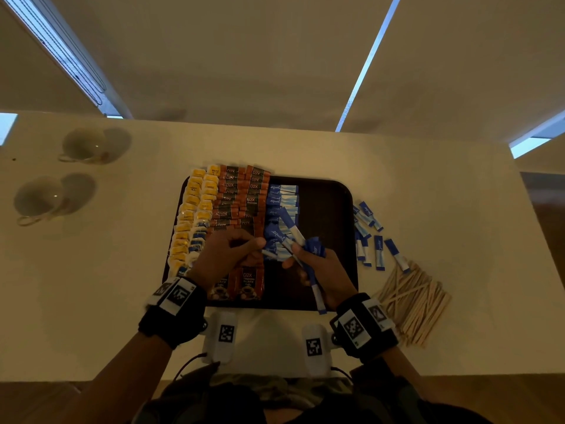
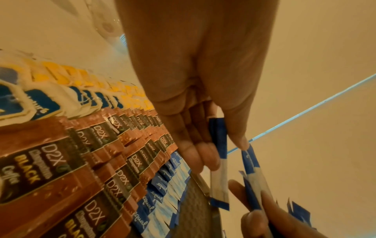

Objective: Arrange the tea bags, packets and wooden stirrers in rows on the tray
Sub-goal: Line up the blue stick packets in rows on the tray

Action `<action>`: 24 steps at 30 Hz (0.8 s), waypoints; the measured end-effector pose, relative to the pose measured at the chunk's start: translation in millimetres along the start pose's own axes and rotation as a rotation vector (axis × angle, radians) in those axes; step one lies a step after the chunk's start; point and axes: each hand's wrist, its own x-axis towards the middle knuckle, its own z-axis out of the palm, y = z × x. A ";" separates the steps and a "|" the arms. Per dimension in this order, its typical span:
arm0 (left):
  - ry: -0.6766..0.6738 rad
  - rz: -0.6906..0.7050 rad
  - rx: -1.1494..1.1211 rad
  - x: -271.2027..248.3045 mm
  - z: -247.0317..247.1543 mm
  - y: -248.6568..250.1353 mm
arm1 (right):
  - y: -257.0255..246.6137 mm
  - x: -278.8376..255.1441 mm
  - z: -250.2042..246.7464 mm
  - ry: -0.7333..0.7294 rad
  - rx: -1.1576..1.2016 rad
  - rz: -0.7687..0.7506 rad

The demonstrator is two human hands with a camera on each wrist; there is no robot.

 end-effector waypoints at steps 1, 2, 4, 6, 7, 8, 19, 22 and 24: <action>-0.001 0.005 0.014 1.8 0.1 -0.1 | 0.5 -0.3 0.6 0.000 -0.028 -0.008; -0.005 0.011 0.031 3.7 0.0 0.0 | 1.2 -0.3 1.1 0.000 -0.062 -0.016; -0.027 0.039 0.092 6.2 0.5 2.1 | 2.1 -0.2 2.9 0.003 -0.127 -0.017; -0.040 0.078 0.133 7.2 1.7 4.5 | 2.5 -0.4 4.7 0.001 -0.159 -0.015; -0.041 0.092 0.139 7.4 2.5 5.1 | 2.5 -0.7 5.1 -0.001 -0.167 -0.018; -0.041 0.102 0.143 7.2 3.0 5.4 | 2.6 -1.1 5.3 -0.004 -0.176 -0.024; 0.051 0.167 0.048 1.3 0.0 -6.2 | 7.3 3.3 -13.8 0.588 0.084 -0.162; 0.062 0.163 0.013 0.3 -2.1 -8.0 | 9.2 5.6 -27.5 0.663 -0.048 -0.199; 0.061 0.144 -0.022 0.1 0.2 -7.9 | 9.9 6.7 -30.6 0.662 -0.086 -0.152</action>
